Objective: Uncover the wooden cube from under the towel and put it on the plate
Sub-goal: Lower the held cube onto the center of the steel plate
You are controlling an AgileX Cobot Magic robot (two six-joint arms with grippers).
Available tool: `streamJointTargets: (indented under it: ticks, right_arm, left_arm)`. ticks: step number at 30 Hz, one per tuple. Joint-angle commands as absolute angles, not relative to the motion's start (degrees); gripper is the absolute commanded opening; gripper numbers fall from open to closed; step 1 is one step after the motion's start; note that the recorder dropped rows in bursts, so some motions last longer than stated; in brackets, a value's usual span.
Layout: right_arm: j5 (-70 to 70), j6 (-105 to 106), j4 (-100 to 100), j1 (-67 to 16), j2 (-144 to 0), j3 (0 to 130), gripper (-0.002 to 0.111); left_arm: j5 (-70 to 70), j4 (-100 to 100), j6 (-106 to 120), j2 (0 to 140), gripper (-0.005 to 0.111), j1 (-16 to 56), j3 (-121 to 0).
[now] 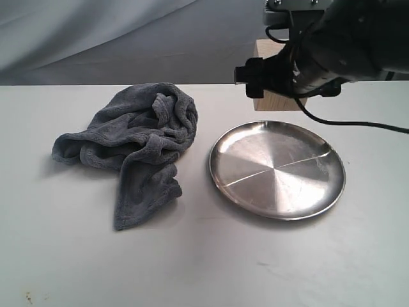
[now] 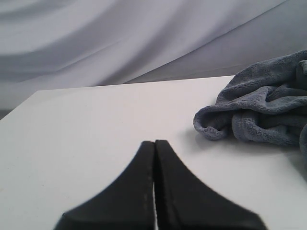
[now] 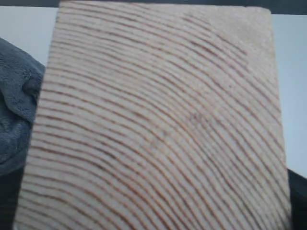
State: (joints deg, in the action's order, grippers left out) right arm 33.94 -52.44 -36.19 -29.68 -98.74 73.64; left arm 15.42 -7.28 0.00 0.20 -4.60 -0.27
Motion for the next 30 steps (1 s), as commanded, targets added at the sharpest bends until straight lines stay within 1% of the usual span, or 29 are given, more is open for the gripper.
streamJointTargets:
  ticks: [1, 7, 15, 21, 30]
  right_arm:
    - [30.94, -53.45, -38.47, -29.17, -97.36, 68.42, 0.01]
    - [28.16, -53.99, -38.5, -29.17, -97.36, 61.68, 0.01]
    - [24.92, -56.0, -38.37, -29.17, -97.26, 56.09, 0.01]
    - [18.82, -56.95, -38.52, -29.17, -97.14, 51.11, 0.01]
    - [12.84, -62.54, -47.4, -29.17, -97.57, 50.73, 0.01]
  left_arm:
    - [15.32, -6.63, 0.0, 0.0, 0.0, -4.43, 0.0]
    - [15.32, -6.63, 0.0, 0.0, 0.0, -4.43, 0.0]
    - [15.32, -6.63, 0.0, 0.0, 0.0, -4.43, 0.0]
    - [15.32, -6.63, 0.0, 0.0, 0.0, -4.43, 0.0]
    - [15.32, -6.63, 0.0, 0.0, 0.0, -4.43, 0.0]
